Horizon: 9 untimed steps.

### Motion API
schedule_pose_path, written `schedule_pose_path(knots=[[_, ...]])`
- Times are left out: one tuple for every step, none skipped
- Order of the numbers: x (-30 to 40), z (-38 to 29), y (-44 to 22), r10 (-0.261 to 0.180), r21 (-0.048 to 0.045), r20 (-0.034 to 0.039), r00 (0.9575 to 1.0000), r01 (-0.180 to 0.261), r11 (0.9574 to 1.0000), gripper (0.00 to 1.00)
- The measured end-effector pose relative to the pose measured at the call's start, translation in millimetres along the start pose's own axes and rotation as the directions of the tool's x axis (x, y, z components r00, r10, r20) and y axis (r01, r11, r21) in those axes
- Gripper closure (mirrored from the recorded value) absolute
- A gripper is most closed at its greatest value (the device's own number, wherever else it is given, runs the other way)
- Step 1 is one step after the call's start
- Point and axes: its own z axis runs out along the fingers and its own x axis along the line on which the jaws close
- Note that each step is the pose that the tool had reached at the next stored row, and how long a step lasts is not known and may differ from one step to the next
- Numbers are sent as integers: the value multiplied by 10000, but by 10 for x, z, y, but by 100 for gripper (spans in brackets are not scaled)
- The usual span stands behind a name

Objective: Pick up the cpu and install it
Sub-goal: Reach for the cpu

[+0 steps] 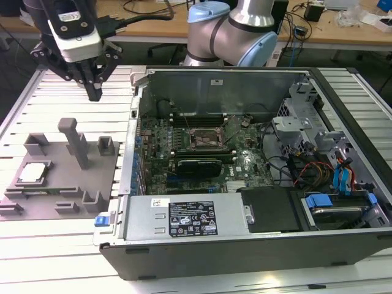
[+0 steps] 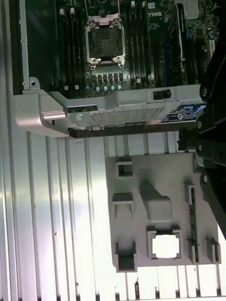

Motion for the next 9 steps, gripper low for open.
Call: schedule_pose_path(knots=[[31, 0, -3, -1, 0, 0, 10000, 1, 10000, 89], [95, 3, -7, 2, 1, 0, 10000, -2, 10000, 89], [130, 7, -10, 2, 0, 1, 10000, -2, 10000, 89], [162, 11, -13, 1, 1, 0, 10000, -1, 10000, 89], [220, 19, -18, 0, 0, 1, 10000, 0, 10000, 89], [261, 26, -21, 0, 1, 0, 10000, 0, 10000, 89], [293, 33, -23, 1, 0, 1, 10000, -1, 10000, 89], [334, 41, -27, 2, 0, 1, 10000, -2, 10000, 89], [368, 49, -30, 2, 0, 1, 10000, -2, 10000, 89]])
